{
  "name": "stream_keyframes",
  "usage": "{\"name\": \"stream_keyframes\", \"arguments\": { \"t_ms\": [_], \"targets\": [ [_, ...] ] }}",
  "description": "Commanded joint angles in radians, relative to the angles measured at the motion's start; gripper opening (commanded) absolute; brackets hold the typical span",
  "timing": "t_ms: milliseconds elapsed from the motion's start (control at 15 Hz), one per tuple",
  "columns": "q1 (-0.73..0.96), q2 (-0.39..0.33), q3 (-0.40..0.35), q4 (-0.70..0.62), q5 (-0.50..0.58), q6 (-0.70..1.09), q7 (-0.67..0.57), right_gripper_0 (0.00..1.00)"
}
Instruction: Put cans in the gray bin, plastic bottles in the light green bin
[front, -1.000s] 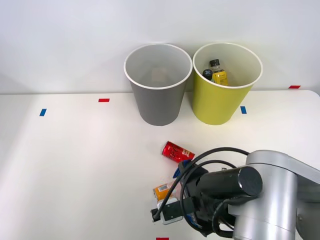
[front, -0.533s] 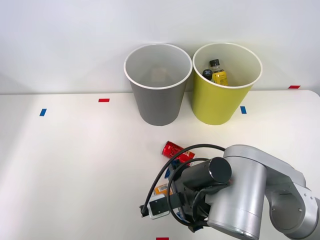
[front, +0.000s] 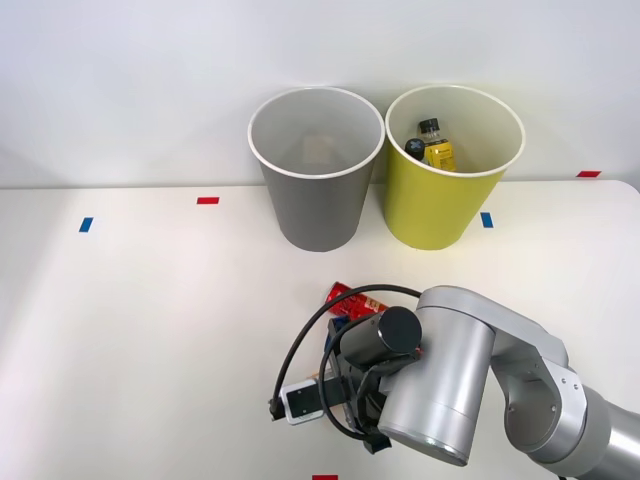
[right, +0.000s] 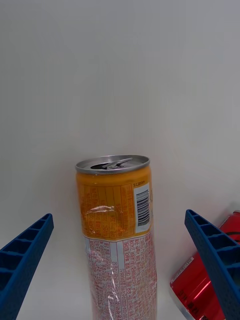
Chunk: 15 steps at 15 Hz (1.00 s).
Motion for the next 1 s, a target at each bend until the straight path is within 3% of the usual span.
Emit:
{"name": "stream_keyframes", "arguments": {
  "t_ms": [67,867,933,1000],
  "targets": [
    [0.000,0.013,0.007,0.019,0.009,-0.001,0.000,0.91],
    [0.000,0.085,0.036,0.151,0.098,-0.001,0.003,0.88],
    [0.000,0.084,0.035,0.151,0.104,-0.001,0.005,0.38],
    [0.000,0.084,0.029,0.149,0.112,-0.001,0.002,0.02]
  ]
}}
